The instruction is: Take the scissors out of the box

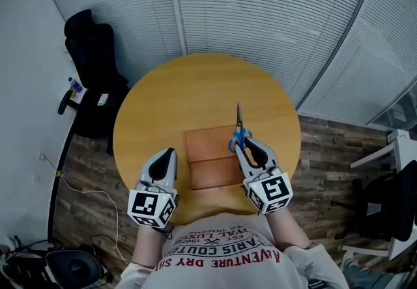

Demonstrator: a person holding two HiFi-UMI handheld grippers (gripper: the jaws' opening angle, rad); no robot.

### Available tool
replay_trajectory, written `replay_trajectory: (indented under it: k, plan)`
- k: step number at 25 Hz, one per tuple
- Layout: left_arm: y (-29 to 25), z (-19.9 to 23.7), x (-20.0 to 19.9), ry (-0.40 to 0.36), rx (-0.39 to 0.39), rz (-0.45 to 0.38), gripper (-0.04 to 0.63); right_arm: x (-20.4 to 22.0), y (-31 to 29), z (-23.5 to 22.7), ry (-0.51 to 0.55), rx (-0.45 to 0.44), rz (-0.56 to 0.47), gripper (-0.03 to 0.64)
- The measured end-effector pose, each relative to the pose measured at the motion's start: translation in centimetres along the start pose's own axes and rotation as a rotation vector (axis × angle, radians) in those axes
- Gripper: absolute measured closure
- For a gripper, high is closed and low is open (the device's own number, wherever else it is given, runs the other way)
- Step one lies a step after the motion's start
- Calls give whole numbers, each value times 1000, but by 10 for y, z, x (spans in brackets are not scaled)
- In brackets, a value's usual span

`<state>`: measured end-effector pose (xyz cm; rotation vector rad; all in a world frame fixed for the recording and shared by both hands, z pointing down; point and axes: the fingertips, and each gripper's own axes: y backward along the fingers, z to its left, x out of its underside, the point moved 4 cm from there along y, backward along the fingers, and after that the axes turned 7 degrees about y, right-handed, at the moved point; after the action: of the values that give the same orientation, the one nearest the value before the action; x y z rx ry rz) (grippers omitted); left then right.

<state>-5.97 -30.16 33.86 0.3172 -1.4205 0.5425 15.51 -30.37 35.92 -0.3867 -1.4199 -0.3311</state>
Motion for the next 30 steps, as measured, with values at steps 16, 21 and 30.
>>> replay_trajectory:
  k: [16,21,30]
  plan:
    - [-6,3,-1,5,4,2,583,4,-5,1,21,-13,31,528]
    - [-6,2,-1,1,2,5,584,5,-6,1,15,-9,37,528]
    - [2,7,-2,0,-16,1,584,7,-7,10,42,-37,55,528]
